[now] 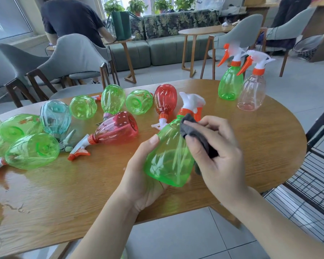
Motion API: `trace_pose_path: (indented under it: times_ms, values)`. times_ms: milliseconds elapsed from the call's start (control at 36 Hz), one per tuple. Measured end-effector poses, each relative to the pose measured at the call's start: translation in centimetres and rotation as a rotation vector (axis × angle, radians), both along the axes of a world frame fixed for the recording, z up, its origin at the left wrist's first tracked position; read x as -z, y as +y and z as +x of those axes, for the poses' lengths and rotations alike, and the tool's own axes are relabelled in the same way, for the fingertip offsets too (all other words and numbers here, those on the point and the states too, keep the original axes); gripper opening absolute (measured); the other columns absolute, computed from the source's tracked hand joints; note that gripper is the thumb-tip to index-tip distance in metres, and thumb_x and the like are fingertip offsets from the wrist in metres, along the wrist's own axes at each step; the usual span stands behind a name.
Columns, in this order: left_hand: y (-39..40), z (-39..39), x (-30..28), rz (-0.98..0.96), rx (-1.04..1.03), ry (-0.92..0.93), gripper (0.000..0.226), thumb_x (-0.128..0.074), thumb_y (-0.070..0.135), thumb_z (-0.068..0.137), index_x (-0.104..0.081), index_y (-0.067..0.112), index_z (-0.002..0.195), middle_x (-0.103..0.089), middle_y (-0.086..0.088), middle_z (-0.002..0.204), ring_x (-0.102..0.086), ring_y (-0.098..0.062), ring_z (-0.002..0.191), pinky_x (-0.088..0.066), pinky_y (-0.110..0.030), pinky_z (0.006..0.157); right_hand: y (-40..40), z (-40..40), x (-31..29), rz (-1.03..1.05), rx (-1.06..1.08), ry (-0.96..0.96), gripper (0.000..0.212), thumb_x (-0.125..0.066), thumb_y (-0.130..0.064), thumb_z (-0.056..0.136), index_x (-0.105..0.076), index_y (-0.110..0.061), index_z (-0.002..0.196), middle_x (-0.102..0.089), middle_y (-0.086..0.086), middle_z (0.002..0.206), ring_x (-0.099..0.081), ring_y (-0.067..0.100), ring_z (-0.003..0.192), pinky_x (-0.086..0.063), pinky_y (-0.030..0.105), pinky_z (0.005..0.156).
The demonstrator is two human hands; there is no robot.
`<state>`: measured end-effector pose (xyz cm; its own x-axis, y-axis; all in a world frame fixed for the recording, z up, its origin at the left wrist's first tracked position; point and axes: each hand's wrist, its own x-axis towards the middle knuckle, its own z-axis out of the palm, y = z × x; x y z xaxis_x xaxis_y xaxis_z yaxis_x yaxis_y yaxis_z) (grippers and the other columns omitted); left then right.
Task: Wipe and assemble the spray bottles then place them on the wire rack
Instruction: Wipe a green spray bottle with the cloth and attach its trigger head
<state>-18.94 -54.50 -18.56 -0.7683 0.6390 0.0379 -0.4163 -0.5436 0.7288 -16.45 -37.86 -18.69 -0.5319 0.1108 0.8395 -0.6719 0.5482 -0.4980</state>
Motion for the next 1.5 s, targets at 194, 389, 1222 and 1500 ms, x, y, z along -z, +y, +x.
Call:
trace_pose_path:
  times_ms: [194, 389, 1222, 1500]
  values:
    - [0.1, 0.0, -0.3, -0.072, -0.115, 0.016, 0.094, -0.088, 0.04, 0.075, -0.044, 0.0, 0.148, -0.059, -0.021, 0.125, -0.062, -0.034, 0.107, -0.054, -0.045, 0.087, -0.2, 0.5, 0.5, 0.083, -0.024, 0.047, 0.026, -0.065, -0.018, 0.099, -0.072, -0.006, 0.12, -0.059, 0.014, 0.108, -0.061, 0.031, 0.092, -0.047, 0.034, 0.084]
    - [0.1, 0.0, -0.2, -0.063, -0.114, 0.009, 0.048, -0.068, 0.038, 0.091, -0.067, 0.009, 0.129, -0.067, -0.017, 0.117, -0.066, -0.031, 0.103, -0.053, -0.043, 0.087, -0.6, 0.1, 0.5, -0.003, 0.015, 0.0, 0.026, -0.065, -0.018, 0.1, -0.073, -0.006, 0.121, -0.058, 0.013, 0.108, -0.061, 0.029, 0.091, -0.05, 0.035, 0.083]
    - [0.1, -0.6, 0.3, -0.072, -0.116, -0.03, 0.057, -0.071, 0.038, 0.079, -0.066, 0.008, 0.127, -0.066, -0.018, 0.112, -0.065, -0.03, 0.096, -0.052, -0.044, 0.086, 0.1, -0.2, -1.0, 0.08, 0.109, 0.0, 0.029, -0.058, -0.025, 0.104, -0.073, -0.007, 0.121, -0.06, 0.01, 0.112, -0.06, 0.031, 0.103, -0.047, 0.032, 0.094]
    - [0.0, 0.0, 0.0, -0.128, -0.14, -0.005, 0.088, -0.082, 0.046, 0.083, -0.046, 0.0, 0.149, -0.053, -0.026, 0.134, -0.052, -0.042, 0.121, -0.044, -0.05, 0.1, -1.2, 0.8, 0.1, 0.079, 0.029, 0.013, 0.026, -0.062, -0.019, 0.1, -0.073, -0.005, 0.12, -0.059, 0.016, 0.112, -0.063, 0.036, 0.101, -0.052, 0.044, 0.088]
